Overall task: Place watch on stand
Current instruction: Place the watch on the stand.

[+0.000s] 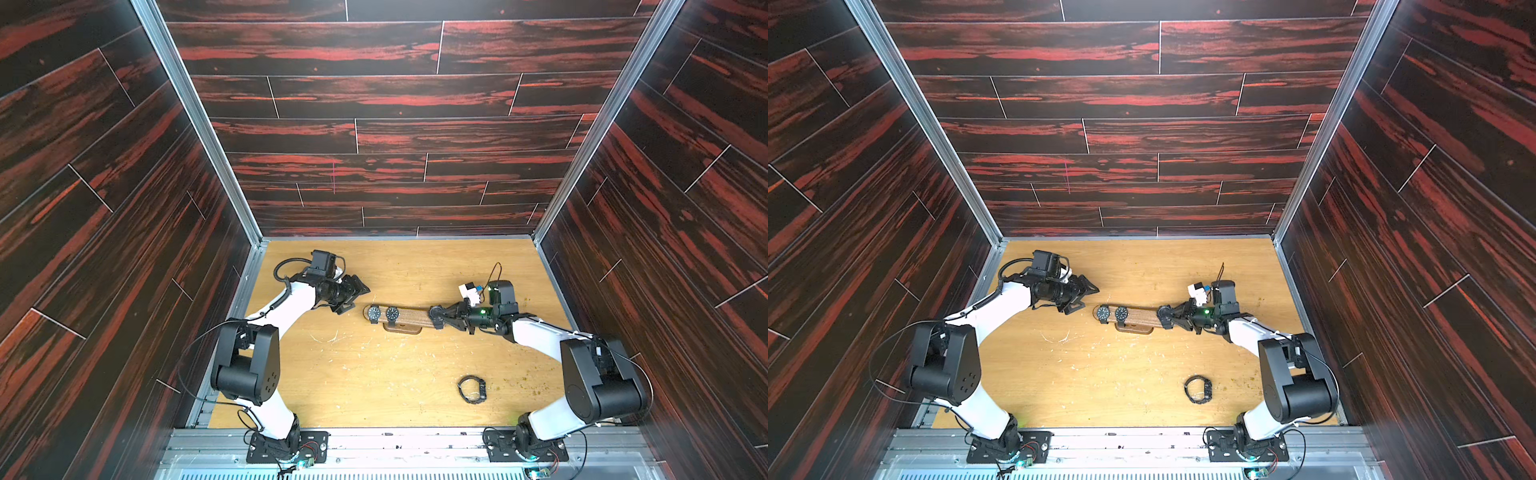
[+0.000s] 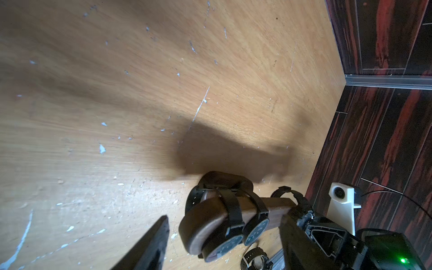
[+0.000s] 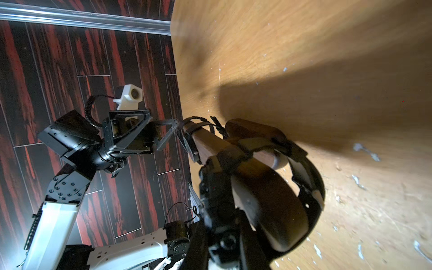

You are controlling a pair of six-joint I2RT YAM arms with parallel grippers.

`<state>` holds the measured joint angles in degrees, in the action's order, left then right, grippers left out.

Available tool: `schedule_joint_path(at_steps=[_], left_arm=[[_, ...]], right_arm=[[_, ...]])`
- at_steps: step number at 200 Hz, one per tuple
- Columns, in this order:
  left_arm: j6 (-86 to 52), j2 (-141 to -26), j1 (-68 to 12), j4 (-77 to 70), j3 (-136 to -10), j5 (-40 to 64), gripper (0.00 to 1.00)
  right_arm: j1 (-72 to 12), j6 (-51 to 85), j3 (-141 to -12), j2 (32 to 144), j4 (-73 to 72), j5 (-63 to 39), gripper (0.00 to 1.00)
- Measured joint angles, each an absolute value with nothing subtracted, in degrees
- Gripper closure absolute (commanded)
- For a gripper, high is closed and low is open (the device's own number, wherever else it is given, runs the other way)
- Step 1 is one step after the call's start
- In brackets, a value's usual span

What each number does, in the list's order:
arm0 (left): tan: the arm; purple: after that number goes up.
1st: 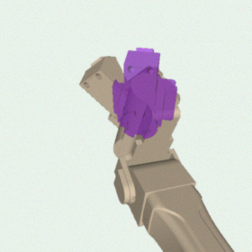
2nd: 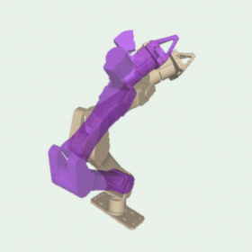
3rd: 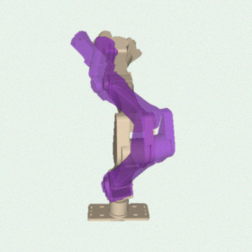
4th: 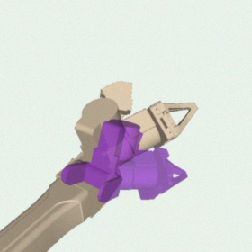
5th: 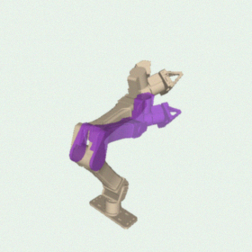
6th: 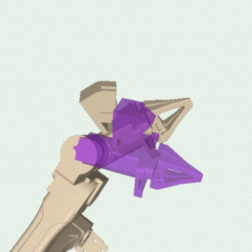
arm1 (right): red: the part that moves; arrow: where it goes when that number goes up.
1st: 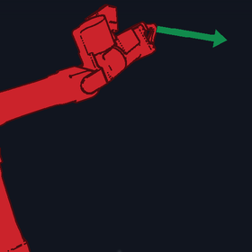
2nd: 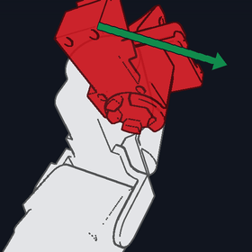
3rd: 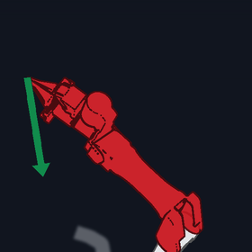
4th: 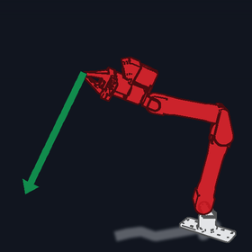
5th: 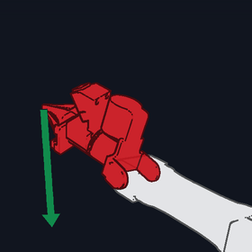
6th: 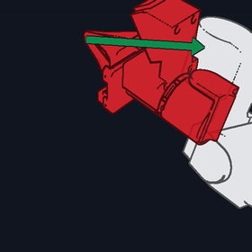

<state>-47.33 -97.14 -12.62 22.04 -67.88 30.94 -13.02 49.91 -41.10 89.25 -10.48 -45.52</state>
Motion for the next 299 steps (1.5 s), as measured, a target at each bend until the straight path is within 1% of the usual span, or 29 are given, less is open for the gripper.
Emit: schedule_joint_path(at_steps=[86,151,168,203,233,266,299], left_arm=[[-47.7,-97.2,-13.9,20.9,-66.9,31.1,0.24],[-47.9,-97.5,-14.2,20.9,-66.5,31.3,0.25],[-47.9,-97.5,-14.3,20.9,-66.5,31.3,0.24],[-47.9,-97.9,-14.3,20.3,-66.5,31.5,0.24],[-47.9,-98.3,-14.3,20.1,-66.5,31.5,0.24],[-47.9,-98.3,-14.3,20.0,-66.5,31.4,0.24],[-47.9,-98.3,-14.3,20.1,-66.5,31.4,0.24]], right_arm=[[-18.9,51.5,-43.9,93.6,-13.8,-43.0,1.0],[-21.5,53.9,-45.4,95.7,-16.6,-41.3,0.99],[-22.2,54.4,-45.5,96.1,-17.5,-41.1,0.95],[-23.0,54.9,-45.8,96.7,-18.1,-41.0,0.8],[-23.0,55.2,-45.8,96.7,-18.0,-40.7,0.72],[-23.0,55.2,-45.8,96.6,-18.3,-40.8,0.66],[-23.0,54.4,-45.2,95.4,-17.3,-40.7,0.64]])
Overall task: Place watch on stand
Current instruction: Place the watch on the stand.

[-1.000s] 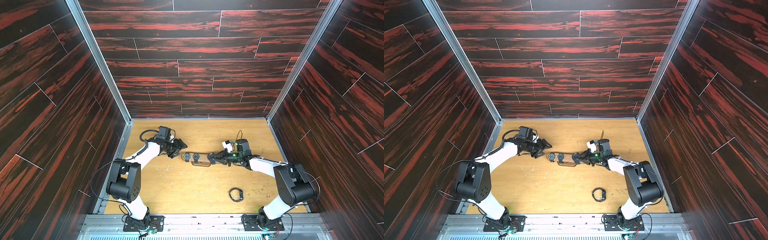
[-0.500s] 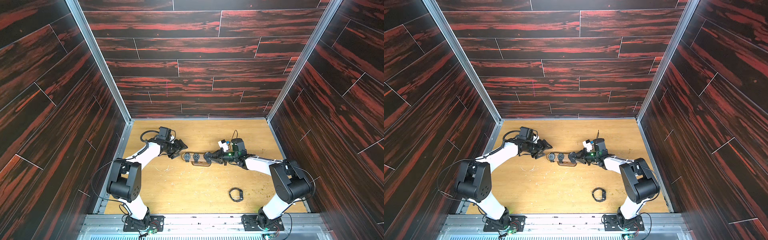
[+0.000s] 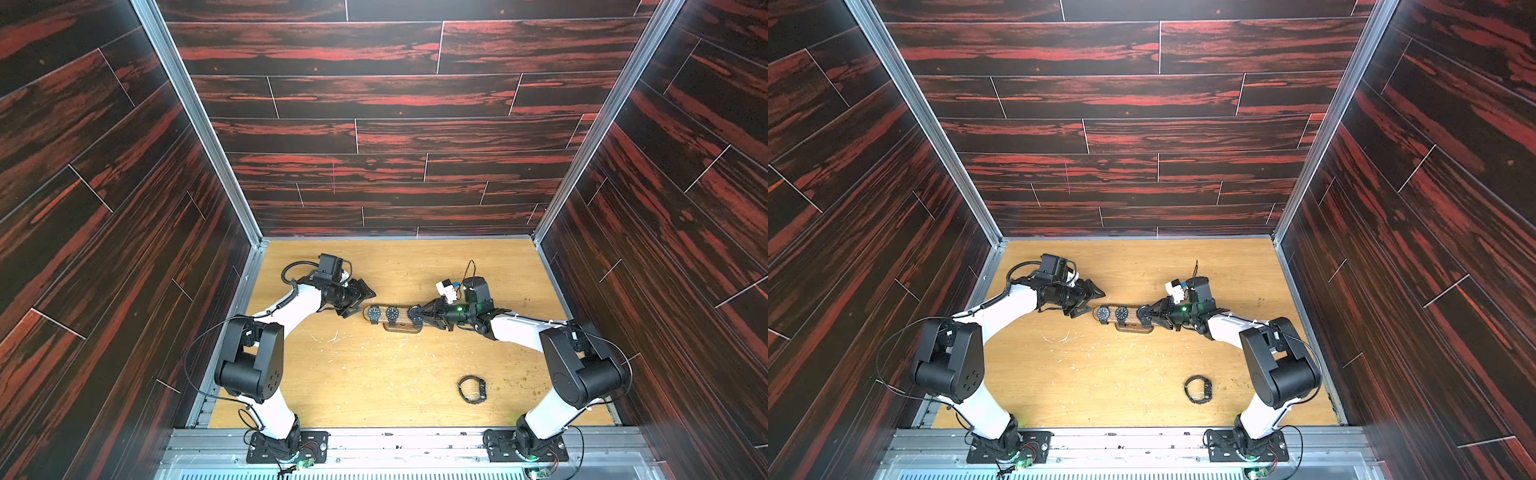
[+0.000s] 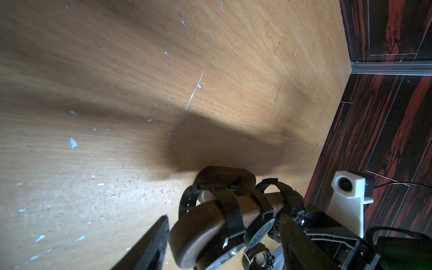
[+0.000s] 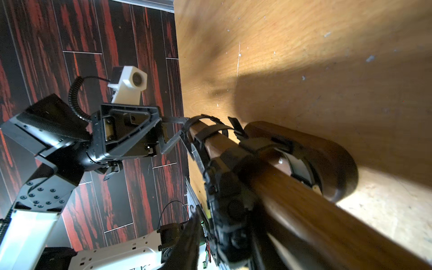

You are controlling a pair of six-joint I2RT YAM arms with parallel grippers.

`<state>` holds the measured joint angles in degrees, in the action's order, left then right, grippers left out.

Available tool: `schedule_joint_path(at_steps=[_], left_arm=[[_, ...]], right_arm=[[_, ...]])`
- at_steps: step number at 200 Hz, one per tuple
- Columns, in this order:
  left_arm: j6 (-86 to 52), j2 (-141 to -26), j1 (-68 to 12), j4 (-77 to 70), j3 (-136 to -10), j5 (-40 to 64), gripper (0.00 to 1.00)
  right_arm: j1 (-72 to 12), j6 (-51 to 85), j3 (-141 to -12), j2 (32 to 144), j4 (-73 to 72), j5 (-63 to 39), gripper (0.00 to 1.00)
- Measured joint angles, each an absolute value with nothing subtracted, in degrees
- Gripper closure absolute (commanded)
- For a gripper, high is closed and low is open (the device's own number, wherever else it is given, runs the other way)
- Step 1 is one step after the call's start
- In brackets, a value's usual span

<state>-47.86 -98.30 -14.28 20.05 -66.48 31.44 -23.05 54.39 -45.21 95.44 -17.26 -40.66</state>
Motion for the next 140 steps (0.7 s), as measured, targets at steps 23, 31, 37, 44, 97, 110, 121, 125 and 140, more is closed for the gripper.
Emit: schedule_joint_path(at_steps=[23,31,37,44,97,110,121,125,140], left_arm=[[-47.8,-98.3,-14.3,20.1,-66.5,31.4,0.24],[-47.8,-98.3,-14.3,20.1,-66.5,31.4,0.24],[-47.7,-98.3,-14.3,20.1,-66.5,31.4,0.24],[-47.6,-98.3,-14.3,20.2,-66.5,31.3,0.24],[-46.8,-98.3,-14.3,21.5,-66.6,31.0,0.24],[-46.7,-98.3,-14.3,21.7,-66.8,31.0,0.24],[-46.7,-98.3,-14.3,21.7,-67.1,31.0,0.24],[-46.7,-98.3,-14.3,21.8,-67.2,31.0,0.24],[-46.5,-98.3,-14.3,21.9,-67.4,30.9,0.24]], right_arm=[[-23.0,53.2,-44.4,93.6,-14.7,-39.9,0.63],[-23.0,52.7,-44.2,92.7,-13.7,-39.7,0.62],[-23.0,52.3,-44.0,92.1,-13.0,-39.5,0.62],[-23.0,51.8,-43.8,91.4,-12.2,-39.4,0.62],[-23.0,49.4,-43.6,89.9,-6.9,-37.9,0.62],[-23.0,48.9,-43.6,89.6,-5.5,-37.4,0.62],[-23.0,48.2,-43.6,88.9,-4.1,-36.8,0.62],[-23.0,48.0,-43.6,88.6,-3.5,-36.7,0.62],[-23.0,46.7,-43.6,87.4,-1.0,-35.9,0.62]])
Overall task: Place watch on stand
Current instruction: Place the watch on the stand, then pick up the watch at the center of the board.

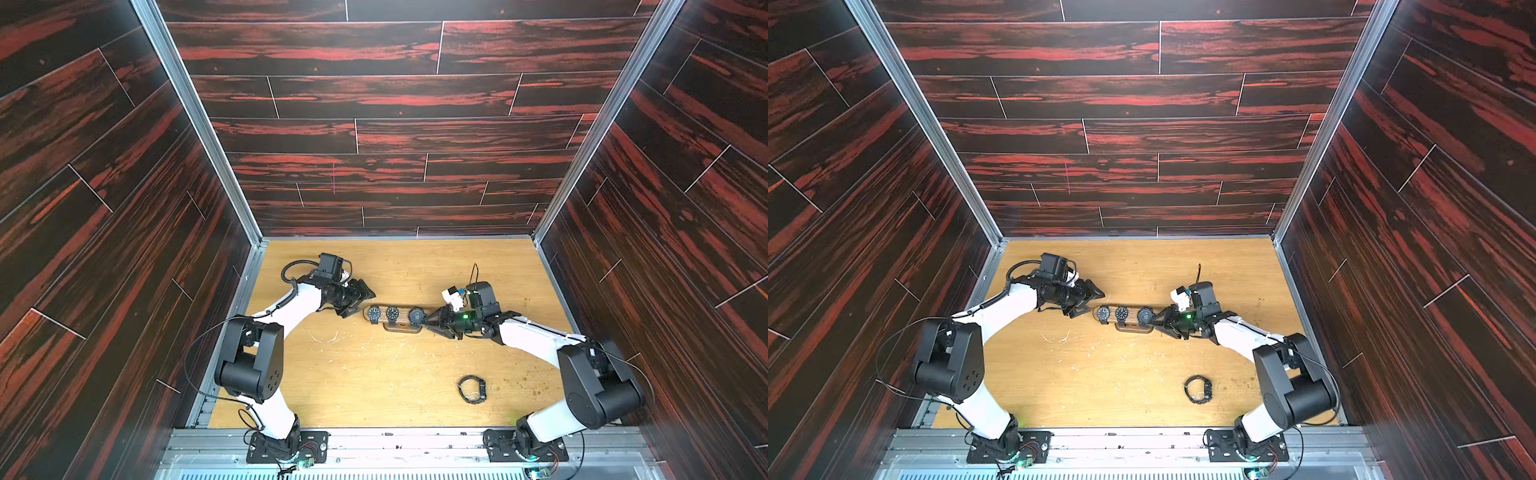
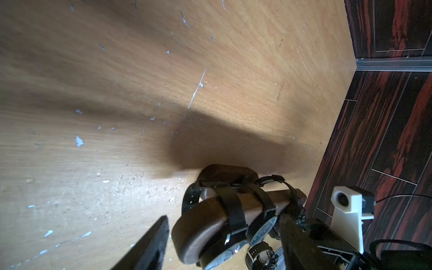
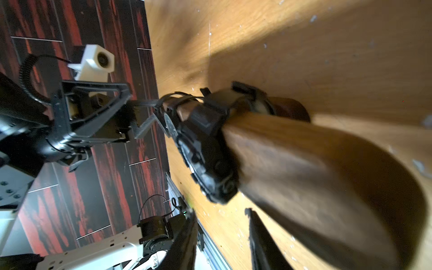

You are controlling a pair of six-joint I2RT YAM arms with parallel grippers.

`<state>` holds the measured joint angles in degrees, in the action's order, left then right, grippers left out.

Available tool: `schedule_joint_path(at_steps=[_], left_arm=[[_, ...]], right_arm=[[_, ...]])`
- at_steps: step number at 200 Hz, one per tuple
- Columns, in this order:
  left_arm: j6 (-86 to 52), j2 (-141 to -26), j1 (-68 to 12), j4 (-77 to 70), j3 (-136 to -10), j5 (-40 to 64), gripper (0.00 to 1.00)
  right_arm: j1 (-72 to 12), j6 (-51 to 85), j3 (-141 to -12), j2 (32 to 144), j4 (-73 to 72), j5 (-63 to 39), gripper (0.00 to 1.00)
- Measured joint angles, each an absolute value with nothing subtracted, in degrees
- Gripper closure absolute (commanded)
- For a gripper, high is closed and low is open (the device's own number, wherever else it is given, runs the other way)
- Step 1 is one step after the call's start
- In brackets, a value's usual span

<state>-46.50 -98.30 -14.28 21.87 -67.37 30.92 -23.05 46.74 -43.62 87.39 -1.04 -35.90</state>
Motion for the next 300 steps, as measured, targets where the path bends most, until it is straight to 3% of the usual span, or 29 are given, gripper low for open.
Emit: schedule_joint_path(at_steps=[32,118,164,223,267,289,300], left_arm=[[-46.3,-98.3,-14.3,22.7,-68.0,30.4,0.24],[-39.5,-94.5,-16.4,32.8,-77.2,21.1,0.24],[-35.1,-92.0,-26.3,37.5,-84.2,16.1,0.25],[-33.1,-96.8,-41.5,41.1,-89.8,14.8,0.25],[-30.5,-106.7,-52.0,45.3,-98.4,13.9,0.26],[-29.5,-111.0,-55.9,46.7,-102.1,14.4,0.26],[-29.1,-113.0,-57.4,47.6,-104.1,14.9,0.26]], right_arm=[[-23.1,43.8,-45.2,84.8,8.6,-31.5,0.62],[-23.1,42.5,-49.6,73.9,38.9,-6.8,0.61],[-21.3,44.6,-46.6,70.1,43.5,-2.9,0.6],[-5.5,44.0,-39.7,66.5,44.0,-6.7,0.61],[-2.3,40.0,-40.6,66.3,45.8,-5.1,0.81],[0.1,38.4,-40.6,66.1,46.5,-4.3,1.0],[1.3,37.4,-40.6,66.1,46.7,-4.0,1.0]])
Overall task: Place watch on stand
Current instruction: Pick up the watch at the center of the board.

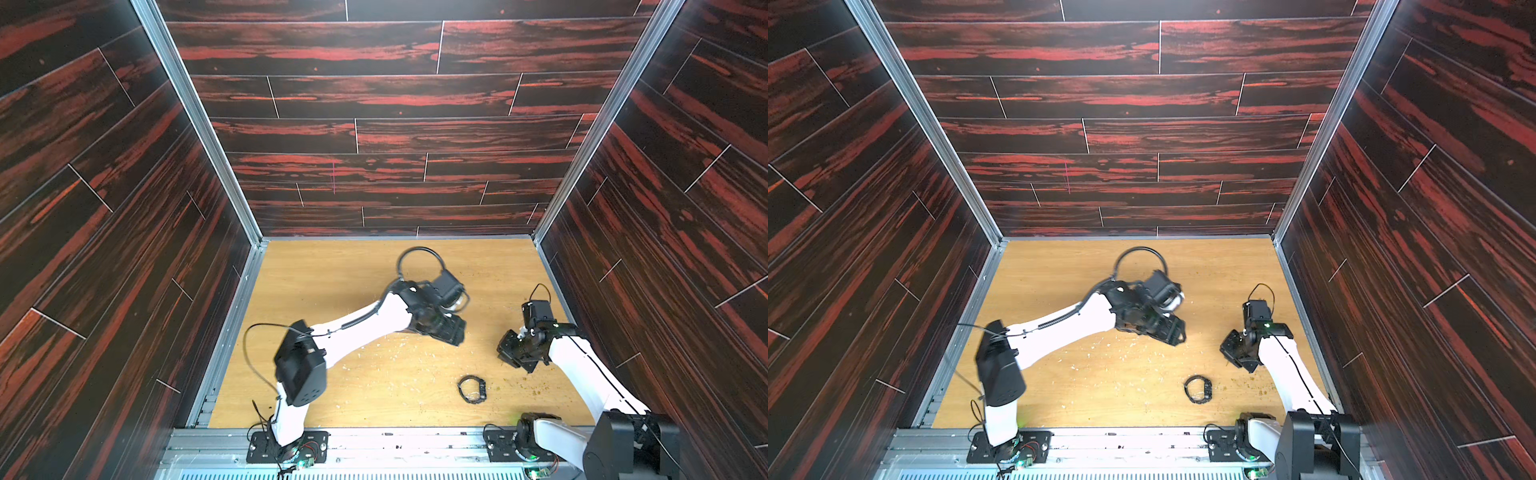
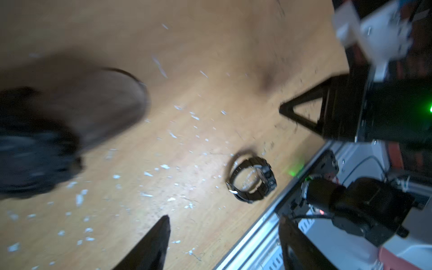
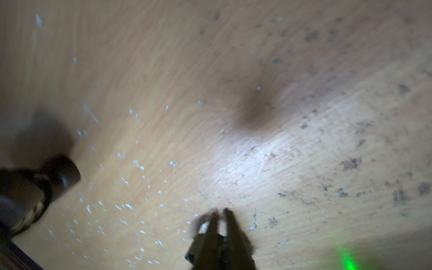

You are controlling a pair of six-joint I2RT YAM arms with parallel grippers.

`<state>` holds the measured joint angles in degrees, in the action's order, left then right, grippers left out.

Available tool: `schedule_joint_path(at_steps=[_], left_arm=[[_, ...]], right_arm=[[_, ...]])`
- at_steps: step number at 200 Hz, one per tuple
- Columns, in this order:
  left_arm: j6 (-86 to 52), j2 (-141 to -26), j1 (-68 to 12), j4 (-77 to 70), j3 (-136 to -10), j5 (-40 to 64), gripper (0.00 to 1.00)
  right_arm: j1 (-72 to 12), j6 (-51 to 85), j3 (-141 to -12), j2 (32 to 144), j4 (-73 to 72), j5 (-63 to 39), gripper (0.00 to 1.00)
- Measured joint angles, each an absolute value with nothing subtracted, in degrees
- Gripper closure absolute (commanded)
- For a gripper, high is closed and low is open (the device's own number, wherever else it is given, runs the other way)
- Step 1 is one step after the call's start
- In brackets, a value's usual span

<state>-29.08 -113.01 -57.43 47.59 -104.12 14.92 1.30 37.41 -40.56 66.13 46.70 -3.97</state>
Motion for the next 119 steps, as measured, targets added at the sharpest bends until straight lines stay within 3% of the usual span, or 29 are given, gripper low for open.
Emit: schedule_joint_path(at_steps=[82,119], left_arm=[[-27.5,-123.0,-64.5,52.1,-112.8,16.0,0.25],[-28.6,-127.4,-66.6,52.2,-114.7,16.3,0.23]], right_arm=[[12.3,32.4,-40.6,67.5,44.8,-6.5,1.0],[14.1,30.6,-41.0,67.9,44.2,-8.4,0.9]])
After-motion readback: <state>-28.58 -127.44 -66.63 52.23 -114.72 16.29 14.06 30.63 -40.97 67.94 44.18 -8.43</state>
